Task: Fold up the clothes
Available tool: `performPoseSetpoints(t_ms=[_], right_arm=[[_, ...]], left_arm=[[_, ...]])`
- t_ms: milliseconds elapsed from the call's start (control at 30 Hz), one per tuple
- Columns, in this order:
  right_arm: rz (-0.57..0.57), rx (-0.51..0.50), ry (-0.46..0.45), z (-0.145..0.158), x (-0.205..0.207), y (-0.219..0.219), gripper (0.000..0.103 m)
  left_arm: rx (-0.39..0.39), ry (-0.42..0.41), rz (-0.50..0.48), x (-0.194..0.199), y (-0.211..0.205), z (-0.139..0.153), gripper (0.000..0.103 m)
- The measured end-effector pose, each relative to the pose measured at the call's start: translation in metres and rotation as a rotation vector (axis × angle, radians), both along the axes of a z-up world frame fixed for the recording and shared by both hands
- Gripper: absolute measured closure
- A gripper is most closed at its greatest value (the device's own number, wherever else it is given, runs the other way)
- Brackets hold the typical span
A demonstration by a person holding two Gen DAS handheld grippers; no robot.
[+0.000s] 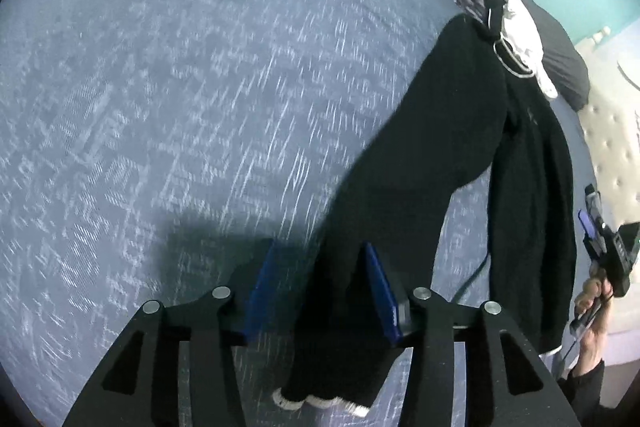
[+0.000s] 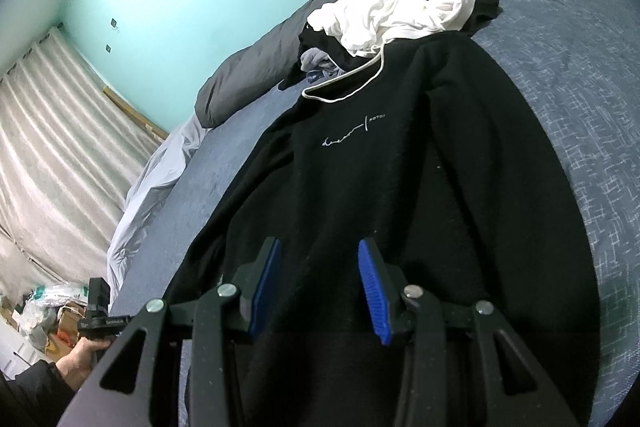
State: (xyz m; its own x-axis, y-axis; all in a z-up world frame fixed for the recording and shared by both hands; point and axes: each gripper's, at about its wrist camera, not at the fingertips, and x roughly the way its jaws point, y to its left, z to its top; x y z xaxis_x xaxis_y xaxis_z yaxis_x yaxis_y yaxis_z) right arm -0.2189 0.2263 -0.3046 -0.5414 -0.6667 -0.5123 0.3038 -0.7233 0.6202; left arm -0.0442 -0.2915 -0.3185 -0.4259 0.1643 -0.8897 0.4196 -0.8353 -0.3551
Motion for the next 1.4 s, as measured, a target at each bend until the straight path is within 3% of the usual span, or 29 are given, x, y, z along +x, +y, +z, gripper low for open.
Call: performPoseSetpoints(t_ms=[100, 133, 233, 333, 533, 667, 800, 933, 1033, 1133, 1200, 1300, 1400], right_arm=[[0.0, 0.0, -0.001, 0.0, 0.0, 0.0, 0.062], [0.001, -0.001, -0.002, -0.001, 0.0, 0.0, 0.062], [0.001, -0.002, -0.004, -0.001, 0.0, 0.0, 0.062], [0.001, -0.003, -0.006, -0.001, -0.001, 0.0, 0.062], [0.002, 0.003, -0.002, -0.002, 0.0, 0.0, 0.062], [0.005, 0.008, -0.002, -0.002, 0.001, -0.002, 0.062], [0.008, 0.015, -0.003, -0.004, 0.001, -0.003, 0.062], [0.004, 0.016, -0.007, -0.005, 0.0, -0.001, 0.062], [-0.003, 0.013, -0.006, -0.004, 0.0, 0.001, 0.062], [-0.006, 0.005, -0.008, -0.003, 0.0, 0.003, 0.062], [-0.008, 0.003, -0.008, -0.003, 0.001, 0.002, 0.062], [-0.01, 0.003, -0.011, -0.003, 0.002, 0.002, 0.062], [-0.014, 0.0, -0.015, -0.003, 0.001, 0.003, 0.062]], left_arm=[[0.0, -0.003, -0.015, 0.006, 0.005, -0.004, 0.059], [-0.002, -0.004, -0.02, 0.006, 0.006, -0.004, 0.075], [-0.021, -0.013, -0.037, 0.009, 0.008, 0.001, 0.096], [-0.054, -0.013, -0.049, 0.011, 0.006, 0.013, 0.098], [-0.166, 0.001, 0.021, 0.016, -0.037, 0.05, 0.099], [-0.295, 0.0, 0.081, 0.006, -0.066, 0.072, 0.099], [-0.35, -0.047, 0.127, -0.016, -0.084, 0.069, 0.097], [-0.354, -0.108, 0.168, -0.025, -0.097, 0.058, 0.092], [-0.362, -0.101, 0.226, -0.018, -0.102, 0.063, 0.082], [-0.327, -0.056, 0.283, -0.005, -0.103, 0.071, 0.081], [-0.331, -0.017, 0.268, 0.0, -0.094, 0.079, 0.08], [-0.329, 0.006, 0.185, -0.006, -0.076, 0.081, 0.068], [-0.289, 0.007, 0.155, -0.01, -0.063, 0.074, 0.068]])
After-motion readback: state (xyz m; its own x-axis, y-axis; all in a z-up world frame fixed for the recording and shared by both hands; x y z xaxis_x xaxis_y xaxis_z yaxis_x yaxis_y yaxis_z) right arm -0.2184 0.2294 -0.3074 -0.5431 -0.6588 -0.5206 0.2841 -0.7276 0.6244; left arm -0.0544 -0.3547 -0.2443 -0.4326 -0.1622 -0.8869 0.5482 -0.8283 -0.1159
